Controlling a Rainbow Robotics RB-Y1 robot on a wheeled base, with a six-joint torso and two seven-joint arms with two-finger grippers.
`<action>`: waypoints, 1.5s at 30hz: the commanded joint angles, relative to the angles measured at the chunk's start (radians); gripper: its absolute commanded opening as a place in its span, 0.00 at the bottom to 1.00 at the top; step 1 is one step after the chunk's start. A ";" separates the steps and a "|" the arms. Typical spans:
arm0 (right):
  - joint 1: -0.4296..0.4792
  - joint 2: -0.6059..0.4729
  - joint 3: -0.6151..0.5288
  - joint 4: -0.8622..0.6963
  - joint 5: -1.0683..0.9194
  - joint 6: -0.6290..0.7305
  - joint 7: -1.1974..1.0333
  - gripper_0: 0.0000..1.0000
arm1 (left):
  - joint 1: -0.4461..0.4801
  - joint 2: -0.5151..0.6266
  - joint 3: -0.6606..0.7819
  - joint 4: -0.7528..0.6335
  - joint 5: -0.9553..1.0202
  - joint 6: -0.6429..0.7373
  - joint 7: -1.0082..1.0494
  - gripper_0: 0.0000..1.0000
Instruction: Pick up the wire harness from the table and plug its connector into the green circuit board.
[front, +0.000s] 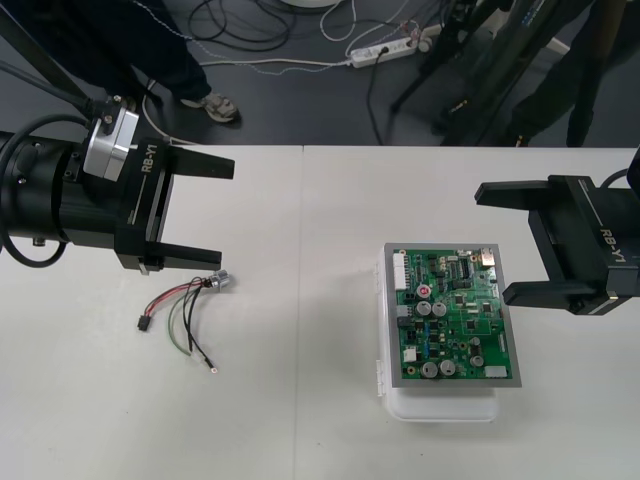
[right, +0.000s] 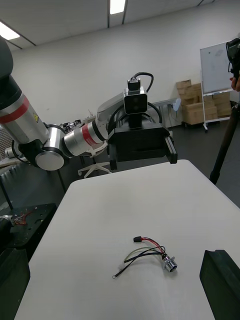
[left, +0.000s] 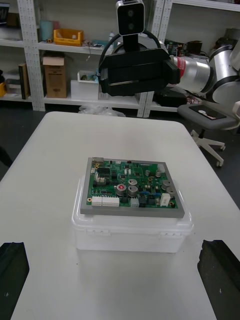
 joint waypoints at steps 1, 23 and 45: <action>-0.011 0.005 0.012 -0.035 -0.009 0.001 -0.027 1.00 | 0.014 0.005 0.030 -0.035 0.012 -0.032 0.005 1.00; 0.021 0.014 0.029 -0.010 0.009 0.001 -0.023 1.00 | 0.014 0.005 0.030 -0.035 0.012 -0.032 0.005 1.00; -0.015 -0.046 -0.045 -0.107 0.009 0.052 0.138 1.00 | 0.037 0.092 -0.017 0.003 -0.017 -0.032 -0.020 1.00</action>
